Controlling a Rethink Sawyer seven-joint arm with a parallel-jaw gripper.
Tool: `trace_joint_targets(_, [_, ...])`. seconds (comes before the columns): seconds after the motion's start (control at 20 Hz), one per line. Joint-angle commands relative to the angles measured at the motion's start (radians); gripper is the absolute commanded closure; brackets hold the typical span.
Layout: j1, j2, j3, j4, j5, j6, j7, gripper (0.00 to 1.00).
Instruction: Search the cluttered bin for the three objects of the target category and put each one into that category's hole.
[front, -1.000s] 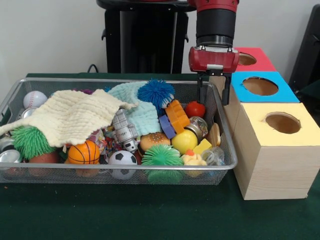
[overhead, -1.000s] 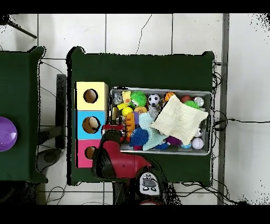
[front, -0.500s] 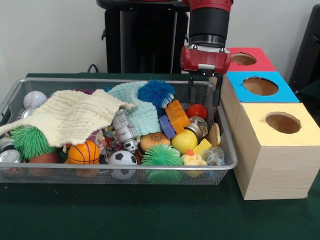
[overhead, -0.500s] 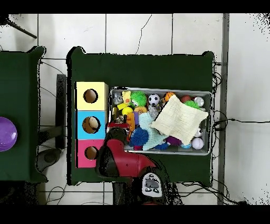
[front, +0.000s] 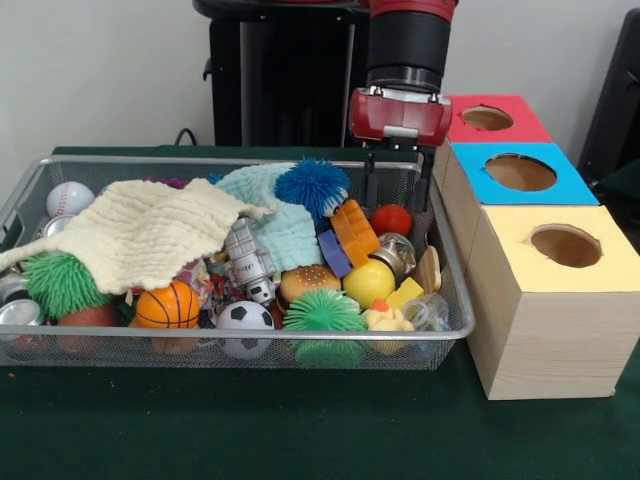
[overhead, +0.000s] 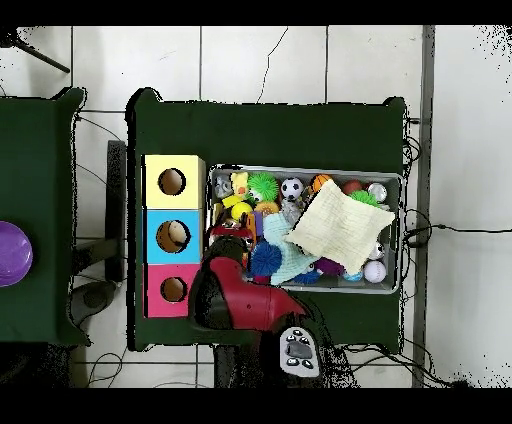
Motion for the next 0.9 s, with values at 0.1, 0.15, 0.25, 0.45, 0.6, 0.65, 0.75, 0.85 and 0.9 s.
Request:
trace_joint_targets(0.1, [-0.052, -0.051, 0.098, -0.186, 0.015, 0.409, 0.034, 0.00])
trace_joint_targets(0.15, [-0.049, -0.049, 0.099, -0.201, 0.017, 0.440, 0.033, 0.00])
trace_joint_targets(0.25, [-0.052, -0.041, 0.105, -0.241, 0.016, 0.505, 0.030, 0.00])
trace_joint_targets(0.45, [-0.061, -0.010, 0.129, -0.302, 0.009, 0.595, 0.038, 0.00])
trace_joint_targets(0.6, [-0.066, 0.011, 0.149, -0.300, -0.009, 0.549, 0.072, 0.00])
trace_joint_targets(0.65, [-0.062, 0.018, 0.151, -0.298, -0.011, 0.536, 0.084, 0.00])
trace_joint_targets(0.75, [-0.056, 0.031, 0.155, -0.297, -0.015, 0.521, 0.099, 0.00])
trace_joint_targets(0.85, [-0.041, 0.037, 0.150, -0.303, -0.013, 0.531, 0.104, 0.00])
trace_joint_targets(0.9, [-0.025, 0.027, 0.134, -0.309, -0.009, 0.566, 0.100, 0.00])
